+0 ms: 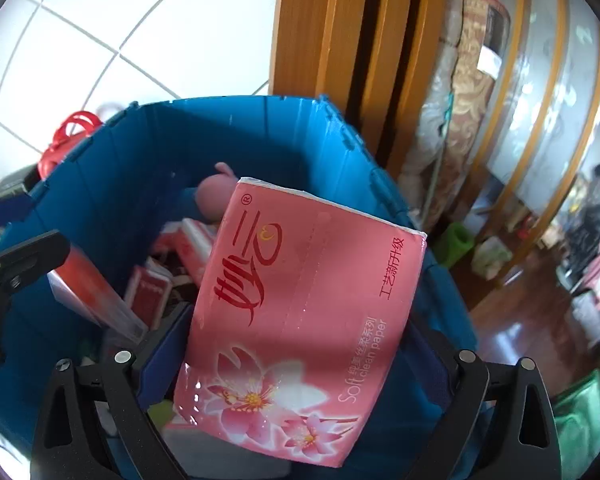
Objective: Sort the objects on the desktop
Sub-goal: 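Carry both held items over the blue bin and open both tools to drop them, then move both open tools back over the items on the table, then grasp the white deodorant patch box with the left tool while the right tool grasps the blue boomerang, then lift both held items over the blue bin and open both tools to drop them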
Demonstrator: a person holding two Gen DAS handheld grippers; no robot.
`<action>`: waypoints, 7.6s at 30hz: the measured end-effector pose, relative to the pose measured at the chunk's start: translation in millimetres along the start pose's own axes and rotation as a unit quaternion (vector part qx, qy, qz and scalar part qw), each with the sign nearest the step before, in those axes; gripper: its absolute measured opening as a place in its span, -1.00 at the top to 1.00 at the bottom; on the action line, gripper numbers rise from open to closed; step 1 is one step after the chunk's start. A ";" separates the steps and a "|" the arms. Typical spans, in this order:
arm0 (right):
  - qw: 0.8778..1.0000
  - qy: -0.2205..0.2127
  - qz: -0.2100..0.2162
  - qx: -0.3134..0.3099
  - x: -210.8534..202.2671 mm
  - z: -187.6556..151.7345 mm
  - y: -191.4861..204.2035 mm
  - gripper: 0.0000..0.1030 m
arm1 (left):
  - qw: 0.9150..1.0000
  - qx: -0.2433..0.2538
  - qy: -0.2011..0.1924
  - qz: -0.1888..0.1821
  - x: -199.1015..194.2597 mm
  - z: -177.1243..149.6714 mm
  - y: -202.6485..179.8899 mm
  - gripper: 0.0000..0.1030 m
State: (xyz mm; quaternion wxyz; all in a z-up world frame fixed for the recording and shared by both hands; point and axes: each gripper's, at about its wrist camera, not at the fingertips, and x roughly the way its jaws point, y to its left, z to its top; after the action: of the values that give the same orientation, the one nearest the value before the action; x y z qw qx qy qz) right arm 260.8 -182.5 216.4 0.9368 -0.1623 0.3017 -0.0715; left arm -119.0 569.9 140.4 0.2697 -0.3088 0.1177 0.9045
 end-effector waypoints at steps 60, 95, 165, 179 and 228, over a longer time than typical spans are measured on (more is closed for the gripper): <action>0.979 -0.034 0.198 -0.041 -60.0 -15.9 425.4 -1.00 | 0.940 -0.243 0.079 0.225 -123.1 -353.0 495.7 -0.53; 0.968 0.174 0.176 -0.043 105.5 -59.9 623.8 -1.00 | 0.934 -0.293 0.168 0.120 39.9 -429.3 576.5 -0.49; 0.963 0.127 0.198 -0.131 138.9 -83.6 660.4 0.20 | 0.943 -0.259 0.133 0.162 -11.0 -405.4 543.9 -0.49; 0.983 -0.006 0.163 -0.089 27.9 -24.1 605.5 0.22 | 0.960 -0.222 0.020 0.170 -88.3 -333.2 503.3 -0.48; 0.999 0.016 0.002 -0.033 26.0 100.2 61.1 0.21 | 0.997 -0.052 0.002 0.057 59.3 49.2 80.2 -0.48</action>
State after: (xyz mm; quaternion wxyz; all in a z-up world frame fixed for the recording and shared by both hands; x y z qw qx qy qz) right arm 343.0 -105.2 257.8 0.9260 -0.1916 0.3193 -0.0626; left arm -227.6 546.8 145.7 0.2009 -0.3172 0.0890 0.9226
